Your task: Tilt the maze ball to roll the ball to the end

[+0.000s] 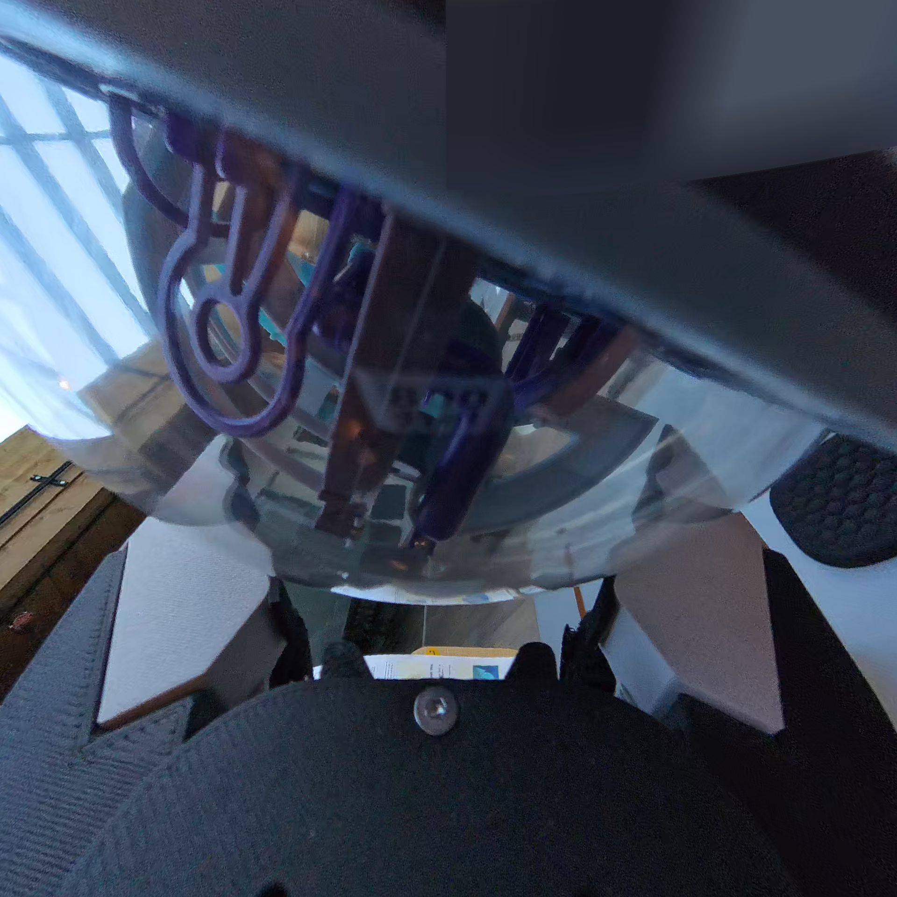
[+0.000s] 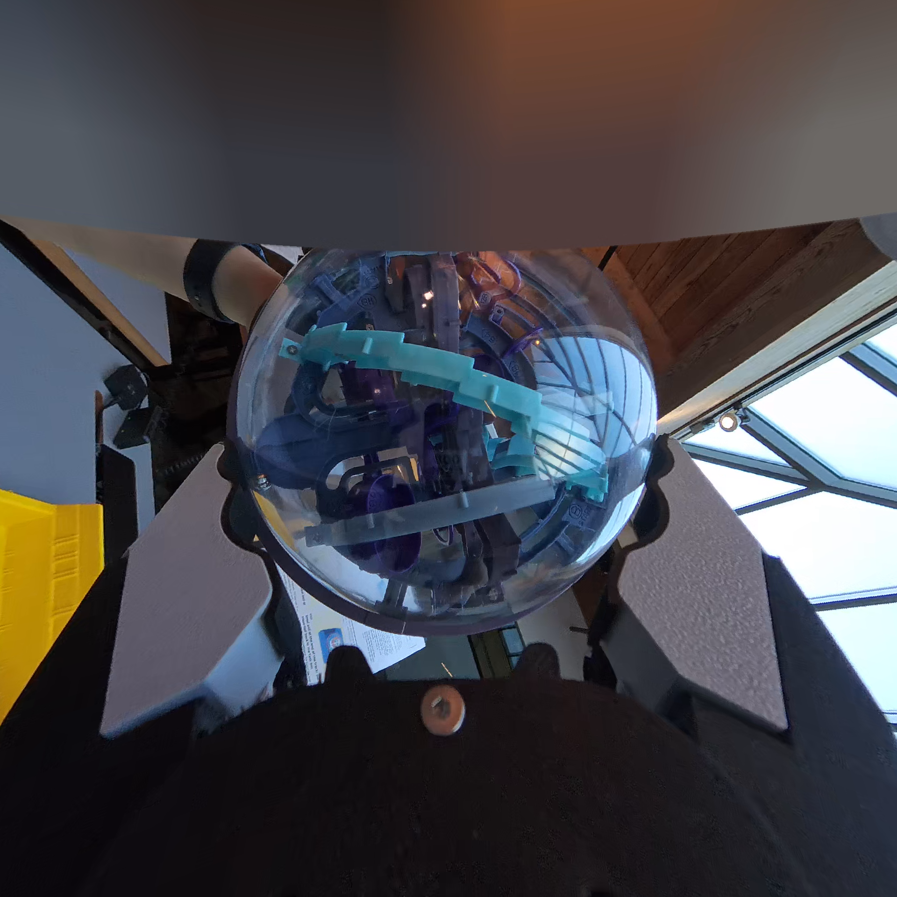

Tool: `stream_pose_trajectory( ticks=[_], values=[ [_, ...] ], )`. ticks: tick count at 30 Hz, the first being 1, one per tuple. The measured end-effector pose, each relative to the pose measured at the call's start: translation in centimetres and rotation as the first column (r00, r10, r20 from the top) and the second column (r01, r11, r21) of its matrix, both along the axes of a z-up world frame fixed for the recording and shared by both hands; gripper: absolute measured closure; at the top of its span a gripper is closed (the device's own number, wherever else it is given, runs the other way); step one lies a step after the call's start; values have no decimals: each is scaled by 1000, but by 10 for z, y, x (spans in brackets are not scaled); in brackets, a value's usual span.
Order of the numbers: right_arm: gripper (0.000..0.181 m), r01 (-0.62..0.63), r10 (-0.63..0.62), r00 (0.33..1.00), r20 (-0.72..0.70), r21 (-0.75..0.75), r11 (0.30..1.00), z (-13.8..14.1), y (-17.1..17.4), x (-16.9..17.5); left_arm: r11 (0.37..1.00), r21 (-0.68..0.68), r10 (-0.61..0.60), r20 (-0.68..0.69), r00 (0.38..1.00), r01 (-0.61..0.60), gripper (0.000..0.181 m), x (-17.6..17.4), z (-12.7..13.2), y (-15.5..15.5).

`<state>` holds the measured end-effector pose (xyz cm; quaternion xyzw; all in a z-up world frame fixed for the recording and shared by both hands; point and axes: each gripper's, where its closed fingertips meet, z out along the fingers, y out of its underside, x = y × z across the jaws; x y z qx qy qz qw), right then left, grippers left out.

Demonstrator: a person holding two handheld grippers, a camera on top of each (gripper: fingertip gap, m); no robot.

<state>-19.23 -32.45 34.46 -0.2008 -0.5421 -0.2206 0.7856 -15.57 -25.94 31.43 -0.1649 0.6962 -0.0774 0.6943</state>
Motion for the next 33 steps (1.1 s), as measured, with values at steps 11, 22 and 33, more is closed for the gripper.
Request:
stream_pose_trajectory(
  ticks=[11, 22, 33],
  values=[
    [23, 6, -6, 1000, -7, 32, 999, 4, 0, 0, 1000, 24, 14, 3, 1000, -14, 26, -1, 6, 2],
    [23, 48, -46, 998, 38, -48, 998, -3, 5, -3, 997, -66, -24, 39, 999, 27, 26, 2, -6, 4],
    [23, 86, -73, 994, 82, -167, 982, -16, 26, -8, 982, -183, -31, 78, 996, 45, 26, 0, -24, 20]
  ],
)
